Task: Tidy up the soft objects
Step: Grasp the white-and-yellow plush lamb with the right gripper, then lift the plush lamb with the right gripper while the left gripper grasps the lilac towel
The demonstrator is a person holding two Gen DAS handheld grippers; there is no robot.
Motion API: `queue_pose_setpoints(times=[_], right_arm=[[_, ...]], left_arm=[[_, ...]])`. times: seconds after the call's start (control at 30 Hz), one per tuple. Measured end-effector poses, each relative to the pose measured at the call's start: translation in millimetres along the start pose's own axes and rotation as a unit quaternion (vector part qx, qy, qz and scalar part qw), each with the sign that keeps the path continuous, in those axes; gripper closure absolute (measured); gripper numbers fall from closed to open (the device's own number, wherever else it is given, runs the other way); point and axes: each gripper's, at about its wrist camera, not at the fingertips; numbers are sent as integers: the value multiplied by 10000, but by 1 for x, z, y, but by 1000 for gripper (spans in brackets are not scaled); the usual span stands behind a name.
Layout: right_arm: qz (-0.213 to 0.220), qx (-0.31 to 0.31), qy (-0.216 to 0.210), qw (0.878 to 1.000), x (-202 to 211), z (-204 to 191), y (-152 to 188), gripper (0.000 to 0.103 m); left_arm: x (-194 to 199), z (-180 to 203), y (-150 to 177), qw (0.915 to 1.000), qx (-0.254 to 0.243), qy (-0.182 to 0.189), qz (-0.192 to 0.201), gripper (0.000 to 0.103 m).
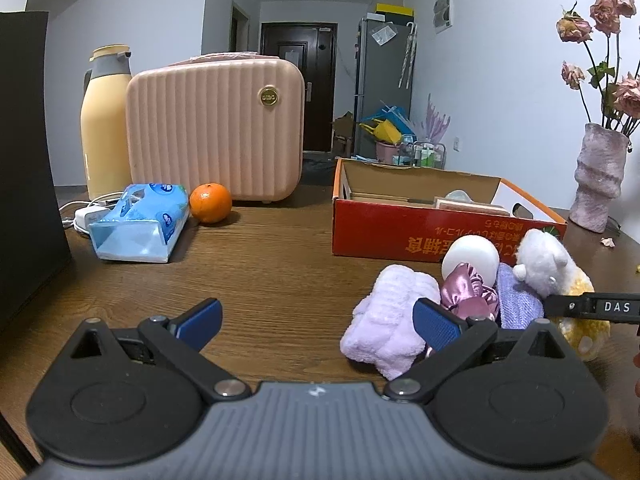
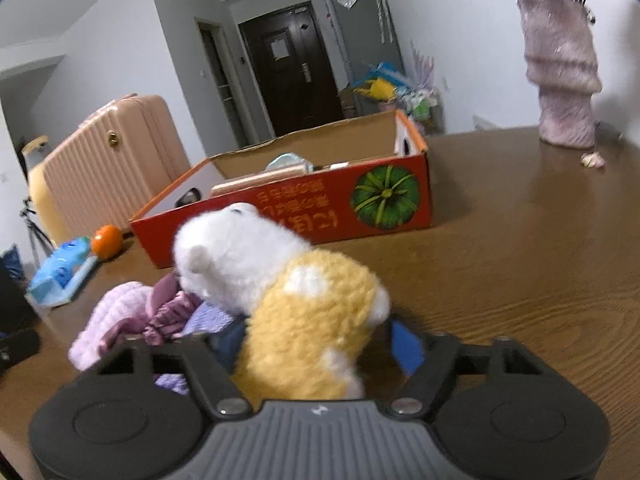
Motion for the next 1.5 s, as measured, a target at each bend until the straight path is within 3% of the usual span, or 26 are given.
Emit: queue_pose_setpoints(times=[0.17, 0.47, 0.77, 1.23, 1.5], right_arm=[[67, 29, 37, 10000, 4, -2, 4, 50], [576, -92, 185, 9981, 25, 4, 6, 51], [1157, 80, 633, 9912, 47, 7, 6, 51], [1337, 188, 918, 9866, 56, 27, 2, 51], [1343, 14, 993, 9860, 57, 44, -2, 51]], left_arm=[[0, 0, 0, 10000, -13, 12, -4, 0], [-1, 1, 0, 10000, -19, 13, -27, 0], [-5, 0, 0, 9999, 7, -13, -103, 0], [-20, 6, -2, 9997, -69, -85, -211, 0], [-42, 35, -6, 9976, -611, -115, -306, 0]])
Point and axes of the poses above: each gripper's, at about its wrist camera, not at the fingertips, and x roughly against the way its jaws point, z to its right, y to its underside, and after that the axes turned 13 degrees about -z, right-handed
